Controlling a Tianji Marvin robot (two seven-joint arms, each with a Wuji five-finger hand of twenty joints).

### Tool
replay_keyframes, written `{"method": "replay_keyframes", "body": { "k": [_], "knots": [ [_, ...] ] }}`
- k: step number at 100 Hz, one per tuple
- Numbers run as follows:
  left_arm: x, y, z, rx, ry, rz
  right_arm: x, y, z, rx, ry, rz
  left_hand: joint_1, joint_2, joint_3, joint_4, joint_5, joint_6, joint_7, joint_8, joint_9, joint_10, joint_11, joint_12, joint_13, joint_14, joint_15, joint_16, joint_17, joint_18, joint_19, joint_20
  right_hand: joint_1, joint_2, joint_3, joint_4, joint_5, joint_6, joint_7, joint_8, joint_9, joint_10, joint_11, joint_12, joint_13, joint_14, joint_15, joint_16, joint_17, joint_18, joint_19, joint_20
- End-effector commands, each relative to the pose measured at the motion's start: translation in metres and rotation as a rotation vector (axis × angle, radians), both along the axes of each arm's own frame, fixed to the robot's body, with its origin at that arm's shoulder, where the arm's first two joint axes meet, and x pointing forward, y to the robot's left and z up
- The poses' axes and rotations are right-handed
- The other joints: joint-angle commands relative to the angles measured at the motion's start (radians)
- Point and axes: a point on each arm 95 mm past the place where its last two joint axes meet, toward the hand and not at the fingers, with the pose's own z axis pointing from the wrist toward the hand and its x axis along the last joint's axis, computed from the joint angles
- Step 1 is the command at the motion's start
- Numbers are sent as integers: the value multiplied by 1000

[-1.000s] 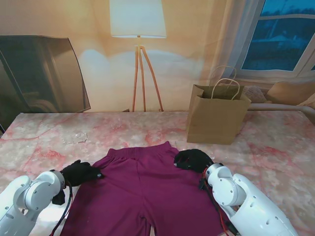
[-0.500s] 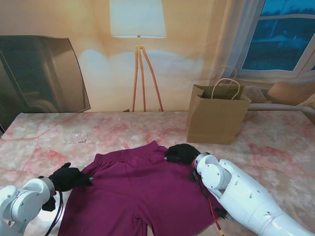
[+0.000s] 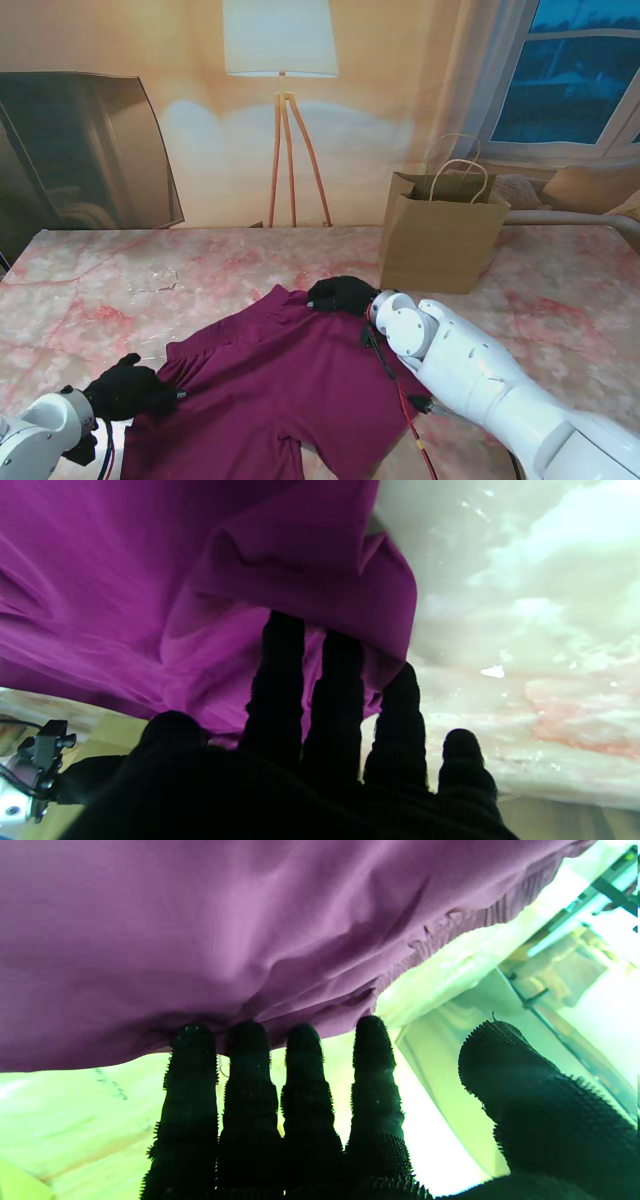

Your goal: Fold the socks and the shorts into the kraft paper bag

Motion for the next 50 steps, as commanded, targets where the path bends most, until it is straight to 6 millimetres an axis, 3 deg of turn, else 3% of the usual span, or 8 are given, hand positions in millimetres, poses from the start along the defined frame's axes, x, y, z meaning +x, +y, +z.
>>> {"method": "replay_keyframes", "body": {
  "k": [1,16,28,43,50],
  "knots": [
    [-4,-3,2,-1,-38,5,-7,7,5,28,-23,17,-43,-11,5,71,-43,-20,-26,4,-52,39,5,-5,16,10,-5,8,-1,36,20,42,-50,8,-23,47,-34,-1,-15,-8,-30,-27,-12,-10,-26,1,-26,-19,-19,-32,-18,-28],
    [2,-10,18,-24,-197,9,-26,1,24,86,-110,11,-42,-68,16,87,-121,-29,-75,1,-178,14,-53,-52,-4,-7,-38,-2,41,75,79,60,-51,3,-28,47,-37,-9,-11,-7,-31,-34,-3,-6,-19,5,-17,-16,-16,-31,-11,-19],
    [17,-23,29,-82,-294,30,-46,-8,38,112,-171,5,-1,-125,48,93,-111,11,-91,2,-188,-7,-61,-83,-6,-32,-76,-32,42,72,126,47,-49,4,-32,47,-32,-9,-9,-8,-15,-31,3,-5,2,2,-9,-11,2,-33,1,-9],
    [42,-50,34,-177,-340,-4,-74,-22,39,121,-192,1,68,-158,113,68,-132,47,-142,-36,-199,-41,-72,-125,-41,-84,-121,-88,5,14,120,-15,-31,2,-24,48,4,10,2,-6,39,-19,30,5,64,9,17,3,56,-30,34,5],
    [55,-63,33,-211,-336,-39,-88,-29,35,116,-184,3,87,-148,135,37,-139,40,-147,-47,-206,-56,-73,-148,-82,-114,-141,-124,-2,-31,1,-91,-13,6,-9,52,25,14,7,-4,61,-13,41,9,88,13,27,10,80,-31,47,8]
  ]
}}
